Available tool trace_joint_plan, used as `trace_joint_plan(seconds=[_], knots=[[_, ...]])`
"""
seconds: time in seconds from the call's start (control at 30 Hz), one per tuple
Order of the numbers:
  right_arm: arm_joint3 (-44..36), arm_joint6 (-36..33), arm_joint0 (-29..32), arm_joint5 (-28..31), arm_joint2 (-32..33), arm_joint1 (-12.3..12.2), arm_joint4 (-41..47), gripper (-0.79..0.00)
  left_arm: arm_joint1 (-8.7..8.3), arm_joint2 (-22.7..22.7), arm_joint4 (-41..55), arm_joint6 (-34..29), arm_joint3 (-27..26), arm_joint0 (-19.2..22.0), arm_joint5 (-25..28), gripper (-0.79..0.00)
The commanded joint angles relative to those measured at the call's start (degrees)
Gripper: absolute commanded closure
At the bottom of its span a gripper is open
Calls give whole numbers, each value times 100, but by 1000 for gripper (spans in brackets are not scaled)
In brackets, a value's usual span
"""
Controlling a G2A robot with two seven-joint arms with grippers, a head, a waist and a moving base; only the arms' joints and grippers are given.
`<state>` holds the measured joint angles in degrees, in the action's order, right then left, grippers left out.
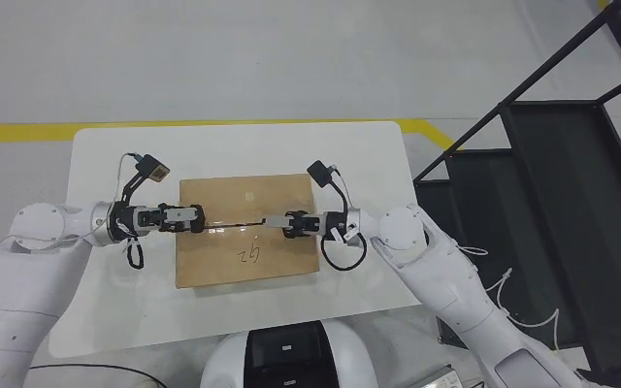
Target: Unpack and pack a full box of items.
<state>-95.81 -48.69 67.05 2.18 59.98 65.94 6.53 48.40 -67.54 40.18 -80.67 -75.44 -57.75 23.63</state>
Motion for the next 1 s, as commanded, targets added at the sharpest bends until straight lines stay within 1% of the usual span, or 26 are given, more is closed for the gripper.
trace_joint_plan(seconds=[0.0, 0.03, 0.27, 0.33, 0.4, 0.47, 0.57, 0.7, 0.8, 0.97], knots=[[-55, -38, 113, -64, 124, -32, 29, -785, -26, -192, 159, 105, 48, -128, 104, -785], [-97, -66, 184, -95, 204, -53, 44, -785, -39, -312, 274, 183, 68, -232, 181, -785], [-204, -145, 423, -213, 523, -123, 257, -785, -39, -312, 274, 183, 68, -232, 181, -785], [-196, -364, 466, -237, 590, -131, 636, -785, -39, -312, 274, 183, 68, -232, 181, -785], [-72, -784, 478, -221, 715, -139, 1315, -785, -39, -312, 274, 183, 68, -232, 181, -785], [49, -966, 451, -249, 845, -160, 1516, -785, -39, -312, 274, 183, 68, -232, 181, -785], [198, -1057, 478, -490, 1104, -219, 1548, -785, -39, -312, 274, 183, 68, -232, 181, -785], [360, -777, 574, -937, 1329, -290, 1128, -785, -39, -312, 274, 183, 68, -232, 181, -785], [694, -711, 519, -955, 1256, -276, 1196, -785, -39, -312, 274, 183, 68, -232, 181, -785], [1489, -619, 94, -976, 760, -163, 1288, -785, -39, -312, 274, 183, 68, -232, 181, -785]])
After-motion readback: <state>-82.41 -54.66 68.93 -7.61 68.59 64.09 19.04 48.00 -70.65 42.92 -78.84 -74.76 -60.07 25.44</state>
